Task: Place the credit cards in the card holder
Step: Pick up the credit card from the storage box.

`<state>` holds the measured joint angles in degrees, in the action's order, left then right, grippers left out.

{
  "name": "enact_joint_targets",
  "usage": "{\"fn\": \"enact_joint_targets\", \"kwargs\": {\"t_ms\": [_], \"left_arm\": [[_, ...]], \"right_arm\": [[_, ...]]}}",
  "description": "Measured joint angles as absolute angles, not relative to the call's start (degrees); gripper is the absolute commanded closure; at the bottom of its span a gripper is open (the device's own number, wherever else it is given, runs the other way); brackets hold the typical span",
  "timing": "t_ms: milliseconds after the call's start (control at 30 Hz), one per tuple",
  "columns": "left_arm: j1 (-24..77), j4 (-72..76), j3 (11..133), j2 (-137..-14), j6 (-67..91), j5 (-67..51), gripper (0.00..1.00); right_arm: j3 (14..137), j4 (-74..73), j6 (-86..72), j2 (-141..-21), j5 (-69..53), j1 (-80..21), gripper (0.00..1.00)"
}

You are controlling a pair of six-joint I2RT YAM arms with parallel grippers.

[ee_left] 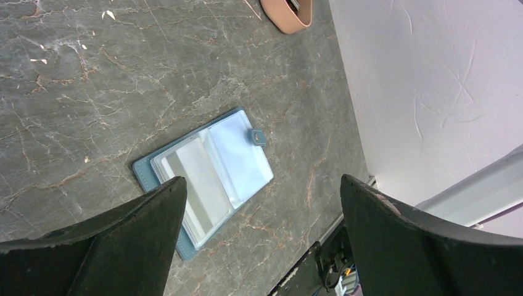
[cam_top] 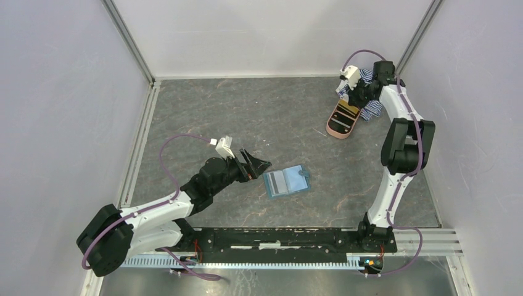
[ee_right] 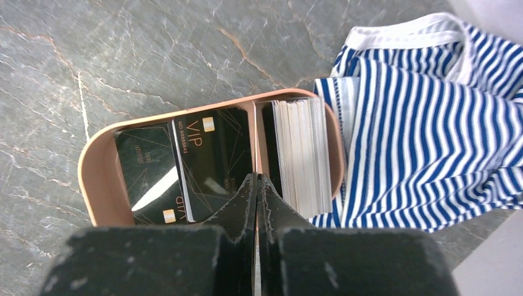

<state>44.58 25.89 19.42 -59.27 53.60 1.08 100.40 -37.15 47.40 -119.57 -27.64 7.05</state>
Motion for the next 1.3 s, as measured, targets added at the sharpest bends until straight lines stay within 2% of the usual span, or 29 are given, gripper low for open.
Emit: {"fn": "enact_joint_targets", "kwargs": {"t_ms": [467, 733, 933, 1300], "left_arm": [[44.5, 28.3, 19.4, -60.2, 53.6, -0.3, 0.02], [44.4, 33.8, 19.8, -64.3, 53.6, -3.7, 0.00], [44.4, 39.4, 21.5, -68.5, 53.6, -5.3, 0.00], [44.4, 57.8, 28.8, -86.8, 57.4, -8.6, 0.00]], "right_arm": [[100.7, -40.2, 45.7, -116.3, -33.9, 7.9, 1.00], [99.4, -41.7, 41.5, -107.1, -41.7, 8.0, 1.00], [89.4, -40.9, 36.3, -97.9, -51.6, 8.0, 1.00], [74.0, -37.6, 25.4, -90.1, -66.1, 8.0, 1.00]]}}
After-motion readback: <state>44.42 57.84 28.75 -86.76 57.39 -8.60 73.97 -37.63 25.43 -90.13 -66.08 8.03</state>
